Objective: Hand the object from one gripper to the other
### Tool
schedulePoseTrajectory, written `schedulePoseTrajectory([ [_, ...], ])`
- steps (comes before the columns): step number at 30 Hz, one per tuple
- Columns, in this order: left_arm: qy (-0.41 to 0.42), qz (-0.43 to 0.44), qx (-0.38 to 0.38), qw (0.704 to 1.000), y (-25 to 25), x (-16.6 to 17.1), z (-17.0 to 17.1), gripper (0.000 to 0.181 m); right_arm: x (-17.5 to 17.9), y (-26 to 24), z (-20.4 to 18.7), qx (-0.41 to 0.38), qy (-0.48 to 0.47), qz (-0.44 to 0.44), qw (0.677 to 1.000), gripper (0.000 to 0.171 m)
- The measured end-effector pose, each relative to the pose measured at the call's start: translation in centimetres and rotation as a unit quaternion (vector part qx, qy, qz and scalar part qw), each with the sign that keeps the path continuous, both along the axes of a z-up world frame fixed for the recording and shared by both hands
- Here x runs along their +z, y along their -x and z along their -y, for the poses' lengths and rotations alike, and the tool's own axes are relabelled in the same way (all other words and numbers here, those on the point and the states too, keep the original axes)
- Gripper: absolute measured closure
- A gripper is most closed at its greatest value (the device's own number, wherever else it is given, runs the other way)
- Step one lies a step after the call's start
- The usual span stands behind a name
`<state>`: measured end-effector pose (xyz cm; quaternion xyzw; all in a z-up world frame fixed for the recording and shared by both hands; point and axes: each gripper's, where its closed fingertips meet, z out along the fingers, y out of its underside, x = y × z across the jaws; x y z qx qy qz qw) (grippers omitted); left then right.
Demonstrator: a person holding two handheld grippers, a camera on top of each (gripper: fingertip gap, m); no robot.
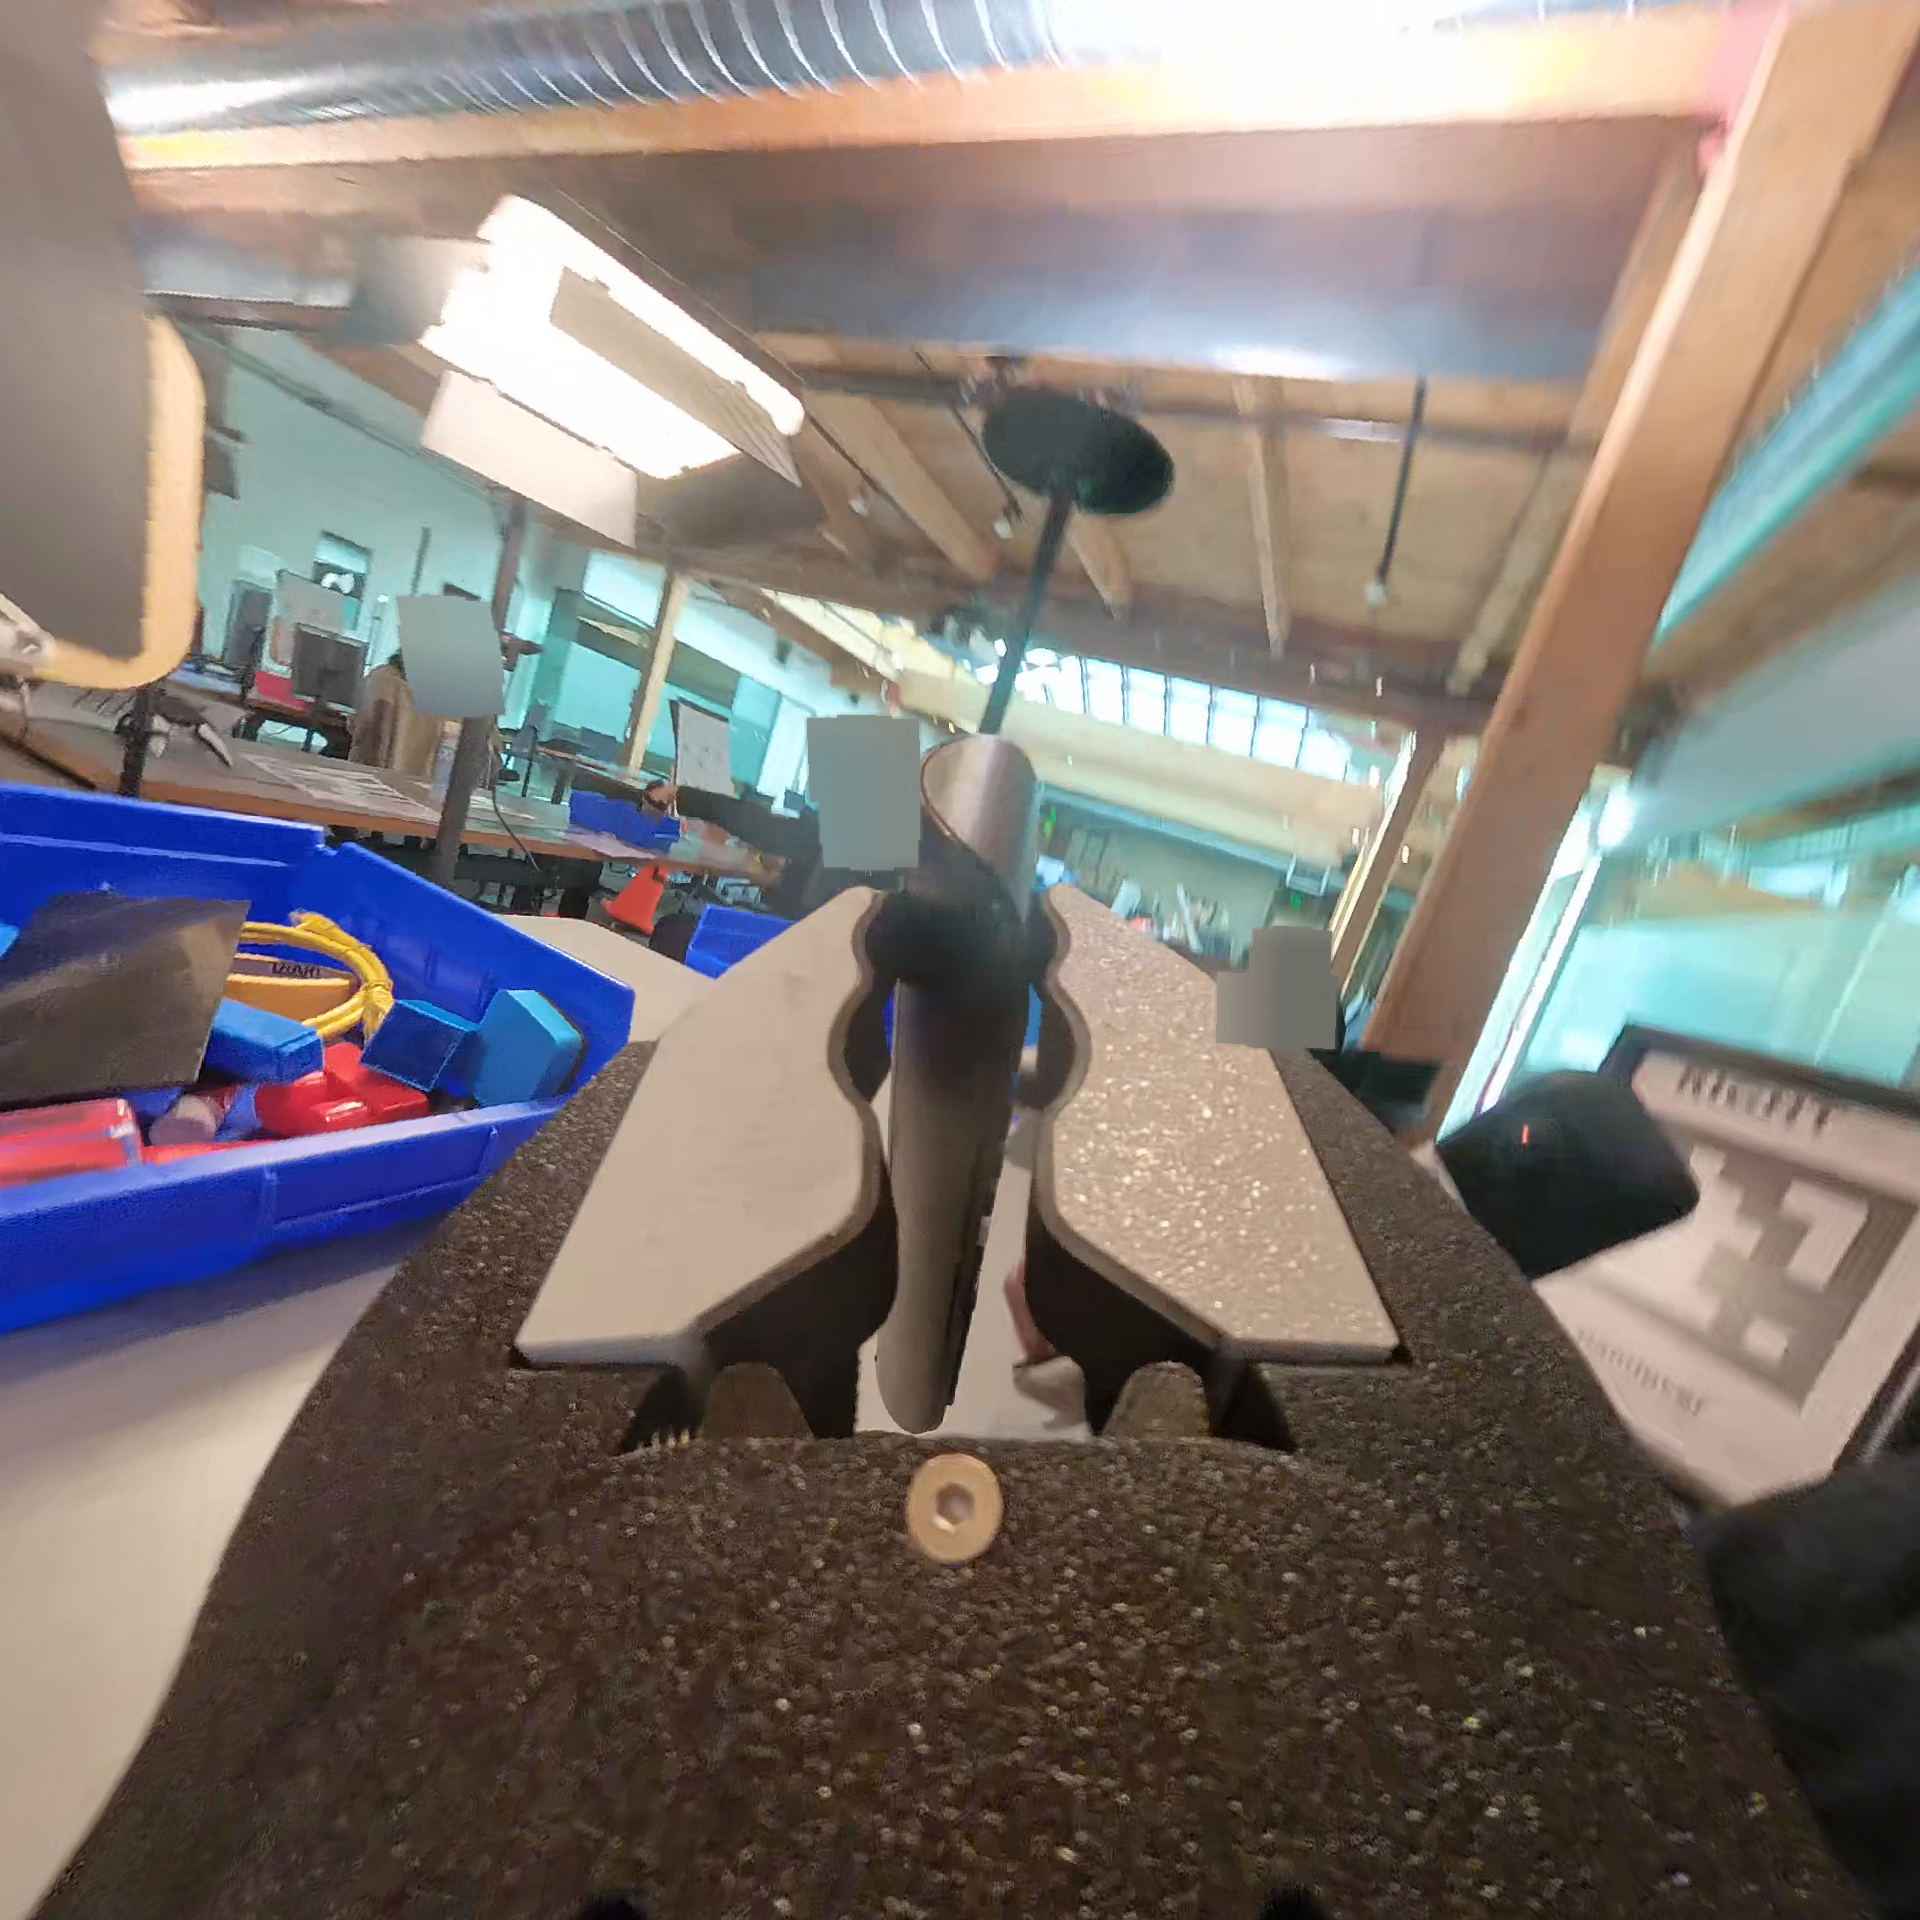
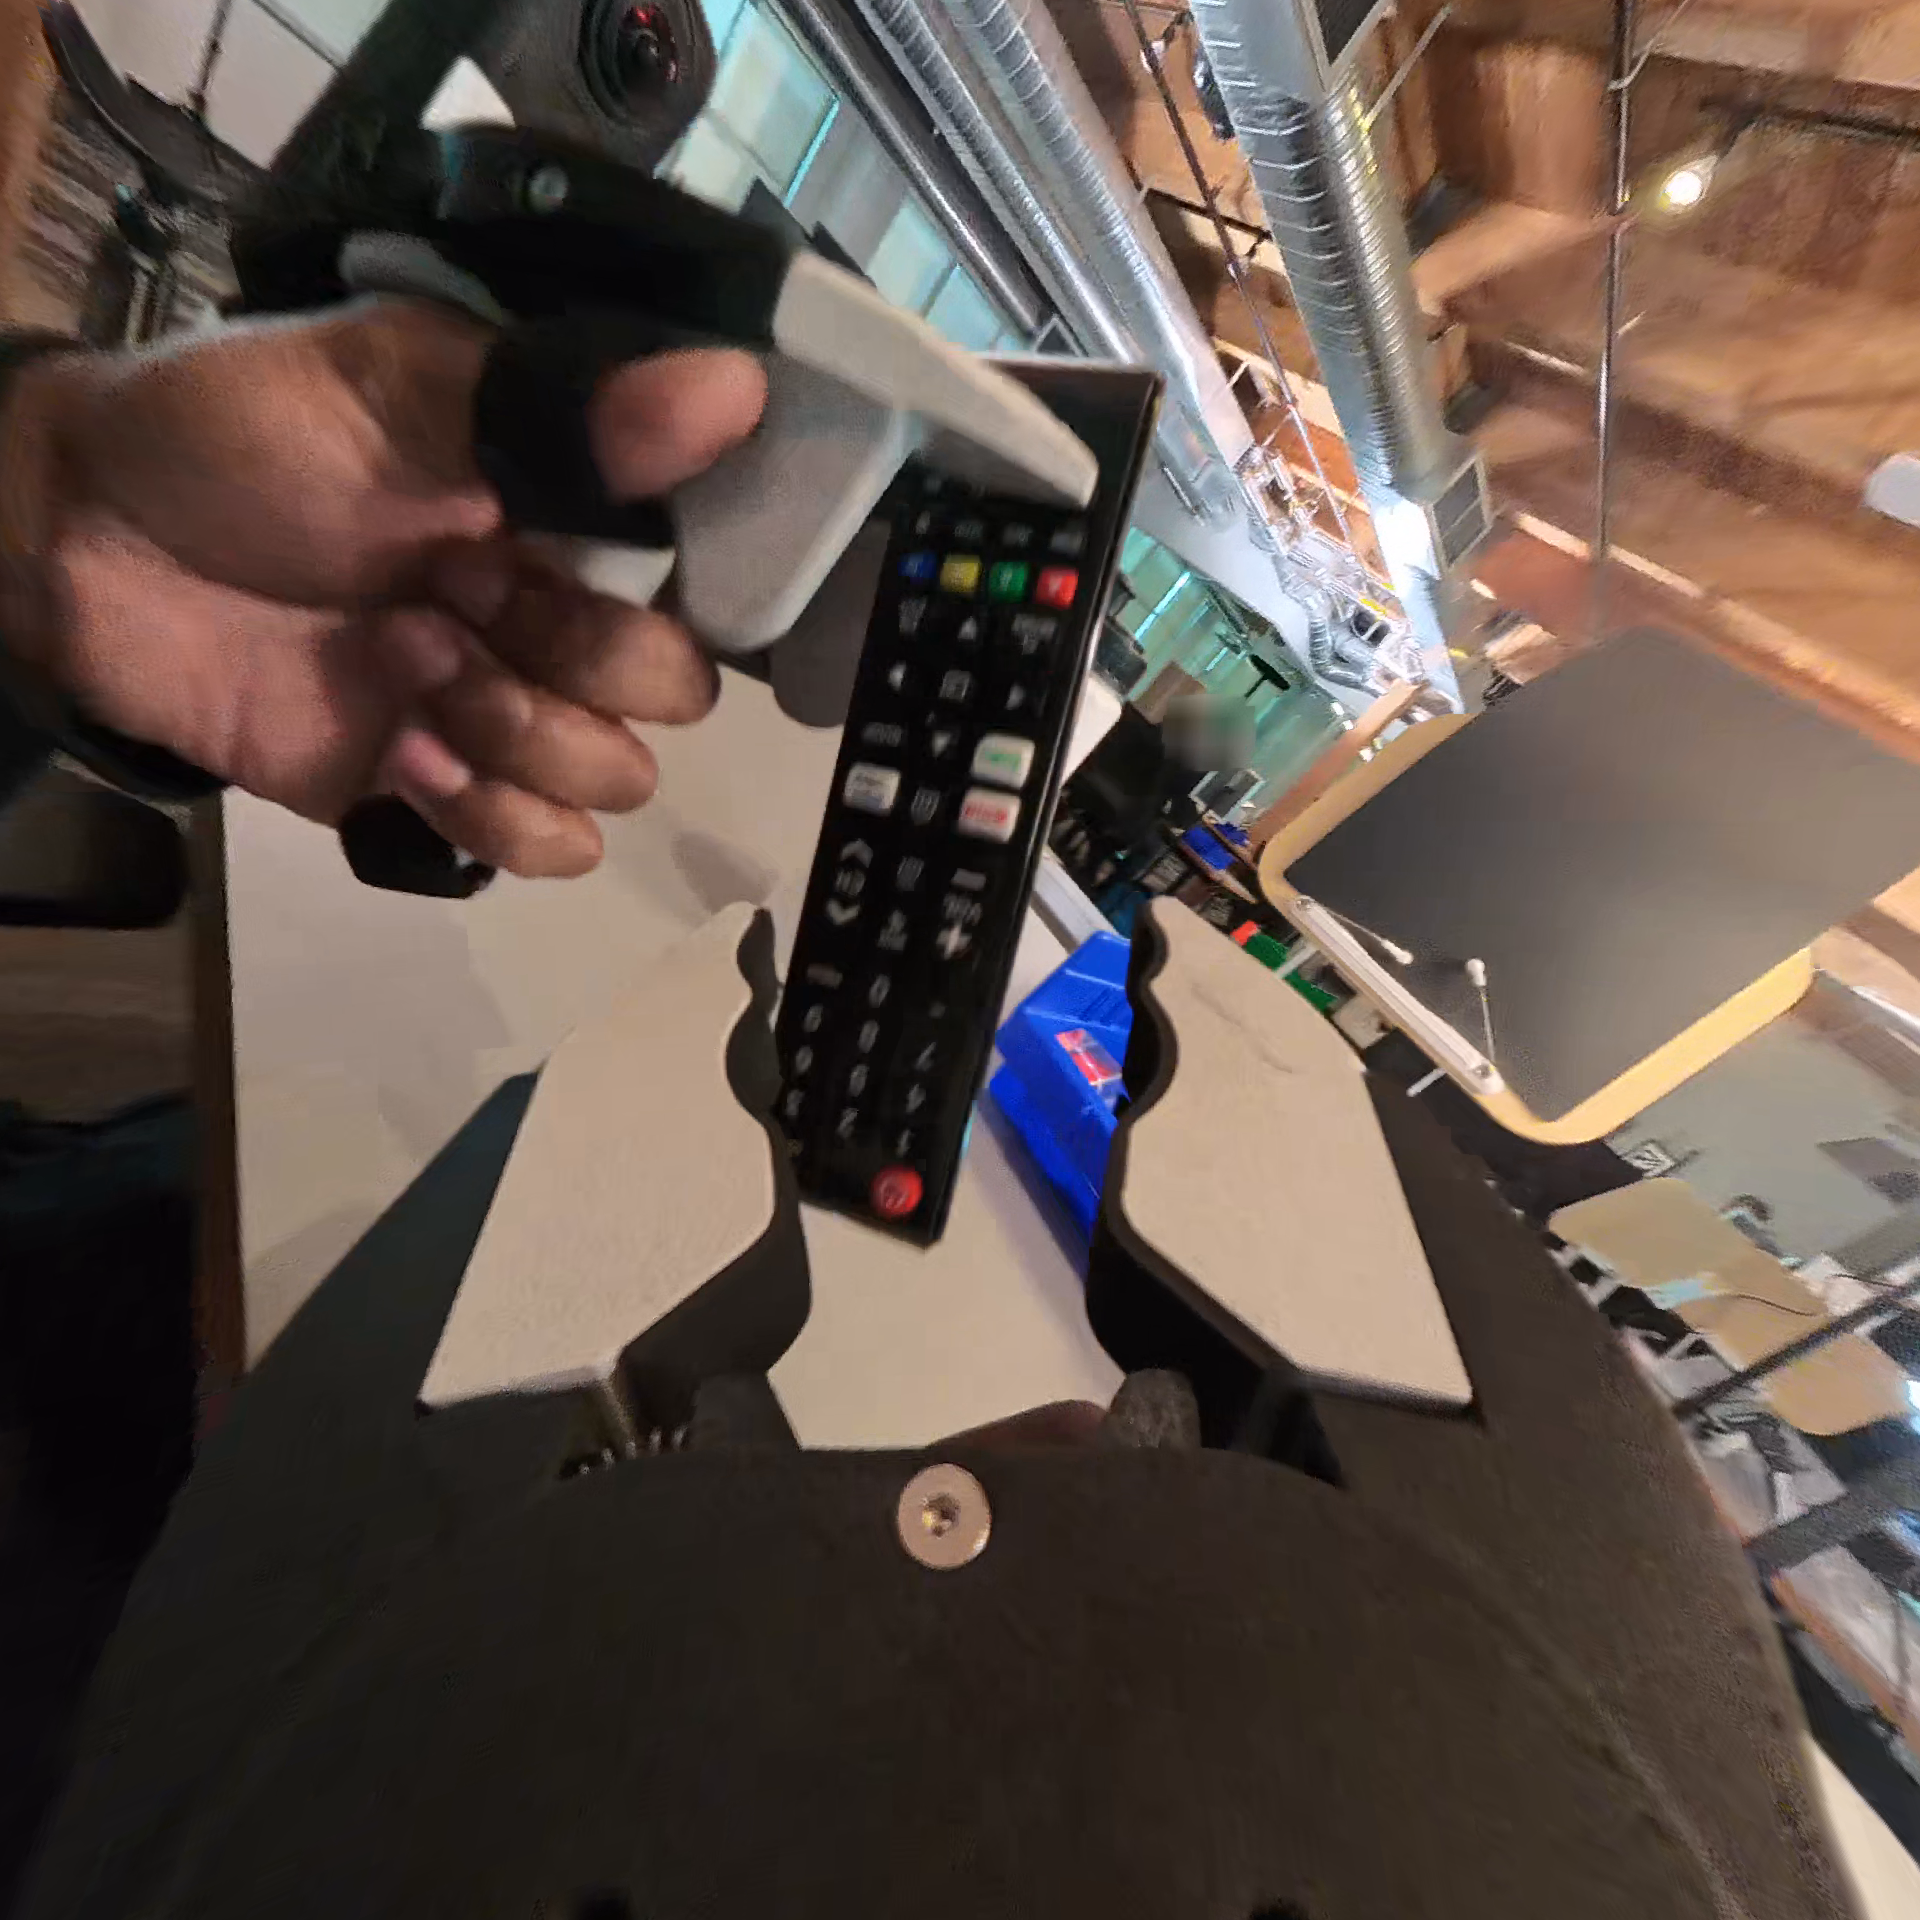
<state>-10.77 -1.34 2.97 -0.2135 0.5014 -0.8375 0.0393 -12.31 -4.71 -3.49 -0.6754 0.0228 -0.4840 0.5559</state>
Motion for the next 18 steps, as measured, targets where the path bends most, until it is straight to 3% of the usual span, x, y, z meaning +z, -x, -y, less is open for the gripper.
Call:
schedulePoseTrajectory([
  [7,0.124,-0.097,-0.003,0.988,-1.0,0.0,-1.4,0.156,-0.9,-1.4,-0.5,-0.086,0.020,0.042,0.995,0.095],
  [18,0.101,-0.038,-0.001,0.994,1.5,-0.5,1.7,0.156,-1.8,-3.7,1.1,-0.221,0.068,0.056,0.971,0.102],
])
